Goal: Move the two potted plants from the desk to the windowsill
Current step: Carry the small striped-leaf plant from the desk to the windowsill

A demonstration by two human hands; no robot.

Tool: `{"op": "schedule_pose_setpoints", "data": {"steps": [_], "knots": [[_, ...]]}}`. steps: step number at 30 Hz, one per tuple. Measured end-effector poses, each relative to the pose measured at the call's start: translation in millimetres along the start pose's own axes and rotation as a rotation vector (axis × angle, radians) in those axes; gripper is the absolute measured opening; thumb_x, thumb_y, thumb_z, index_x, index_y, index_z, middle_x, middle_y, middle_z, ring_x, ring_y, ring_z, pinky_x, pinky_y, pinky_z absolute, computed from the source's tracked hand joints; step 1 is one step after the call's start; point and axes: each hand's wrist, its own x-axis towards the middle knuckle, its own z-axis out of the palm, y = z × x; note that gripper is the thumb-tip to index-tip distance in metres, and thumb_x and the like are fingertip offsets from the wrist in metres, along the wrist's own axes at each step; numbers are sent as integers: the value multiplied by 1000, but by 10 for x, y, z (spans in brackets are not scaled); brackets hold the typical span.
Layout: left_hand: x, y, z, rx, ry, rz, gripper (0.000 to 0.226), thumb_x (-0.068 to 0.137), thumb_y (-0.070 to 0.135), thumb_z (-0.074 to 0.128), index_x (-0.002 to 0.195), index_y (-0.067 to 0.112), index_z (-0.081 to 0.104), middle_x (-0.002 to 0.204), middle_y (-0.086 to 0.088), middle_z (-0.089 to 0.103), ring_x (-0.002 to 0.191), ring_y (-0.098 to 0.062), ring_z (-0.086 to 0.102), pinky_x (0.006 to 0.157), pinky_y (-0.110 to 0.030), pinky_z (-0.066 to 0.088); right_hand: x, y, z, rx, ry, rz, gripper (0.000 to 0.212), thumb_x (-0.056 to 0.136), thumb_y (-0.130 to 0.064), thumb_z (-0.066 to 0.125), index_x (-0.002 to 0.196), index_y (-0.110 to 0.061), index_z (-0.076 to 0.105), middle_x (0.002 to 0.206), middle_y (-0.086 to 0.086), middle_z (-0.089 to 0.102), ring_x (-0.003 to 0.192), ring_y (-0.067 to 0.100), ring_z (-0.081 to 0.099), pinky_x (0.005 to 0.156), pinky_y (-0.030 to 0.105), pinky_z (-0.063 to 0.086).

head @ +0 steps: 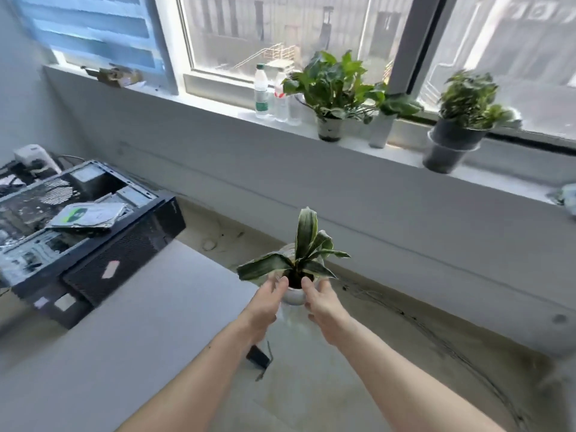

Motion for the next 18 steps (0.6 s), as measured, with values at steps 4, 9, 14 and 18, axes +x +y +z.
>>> {"op": "schedule_pose_setpoints", "data": {"steps": [4, 9, 14, 18], "knots": [[491, 317, 1050, 27, -83, 20, 43, 99, 39, 36, 141, 28, 35, 123, 15, 43, 116, -6, 37, 91, -34, 31, 223, -140, -1114, 10, 155, -26, 73, 79, -61, 51, 138, -22, 36, 127, 0, 55, 113, 14, 50, 99, 37, 42], [1150, 666, 2189, 90, -242, 49, 38, 98, 40, 40, 132, 25, 45, 125, 11, 58, 112, -8, 55, 81, -31, 41, 453, -347, -2373, 95, 338, -20, 63, 88, -53, 52, 141, -24, 36, 149, 2, 44, 137, 23, 41, 113, 49, 33], [1808, 1098, 3234, 139, -418, 59, 50, 97, 43, 40, 142, 23, 36, 134, 13, 48, 127, -6, 40, 103, -37, 28, 782, -641, -3524, 134, 449, 23, 82, 80, -63, 51, 149, -28, 24, 158, -1, 32, 142, 27, 34, 111, 52, 32], [2404, 1552, 4066, 241, -514, 55, 55, 96, 47, 39, 147, 28, 29, 132, 13, 40, 132, -10, 31, 100, -41, 27, 1155, -950, -4437, 202, 560, 18, 77, 86, -60, 49, 149, -25, 24, 154, 2, 39, 134, 30, 43, 92, 41, 38]]}}
